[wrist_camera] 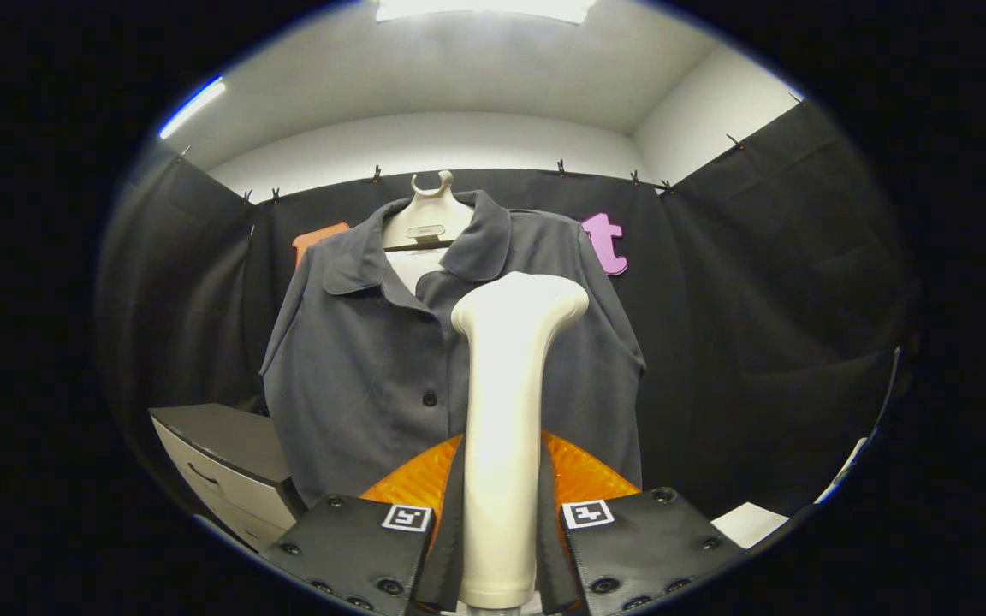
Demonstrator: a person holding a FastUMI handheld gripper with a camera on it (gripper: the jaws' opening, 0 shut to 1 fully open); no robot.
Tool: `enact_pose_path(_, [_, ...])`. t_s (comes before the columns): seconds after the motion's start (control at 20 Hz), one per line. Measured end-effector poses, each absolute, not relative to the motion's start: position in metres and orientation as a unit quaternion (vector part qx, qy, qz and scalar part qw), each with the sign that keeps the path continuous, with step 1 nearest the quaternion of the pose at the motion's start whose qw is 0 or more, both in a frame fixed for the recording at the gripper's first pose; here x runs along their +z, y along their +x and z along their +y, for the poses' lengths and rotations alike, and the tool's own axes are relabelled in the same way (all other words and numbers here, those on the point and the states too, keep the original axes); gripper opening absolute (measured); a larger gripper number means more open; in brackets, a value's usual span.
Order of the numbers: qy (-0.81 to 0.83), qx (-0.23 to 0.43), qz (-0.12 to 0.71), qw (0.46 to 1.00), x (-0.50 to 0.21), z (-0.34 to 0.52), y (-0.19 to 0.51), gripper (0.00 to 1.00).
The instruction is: Iron the clothes twice with a garment steamer, once on the left side and once on the right side.
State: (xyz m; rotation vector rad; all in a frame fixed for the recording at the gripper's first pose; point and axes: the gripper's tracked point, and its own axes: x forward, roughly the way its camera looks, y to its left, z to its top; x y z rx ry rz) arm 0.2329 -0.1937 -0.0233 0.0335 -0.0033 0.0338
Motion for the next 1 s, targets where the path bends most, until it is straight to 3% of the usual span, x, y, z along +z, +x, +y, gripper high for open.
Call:
enact_pose_path(0.45, [0.021,0.021,0.005,1.000,-0.036,-0.191,0.263,0.42])
enact_pose_path(1.0, [0.013,0.018,0.020,1.000,-0.061,-0.193,0.250,0.42])
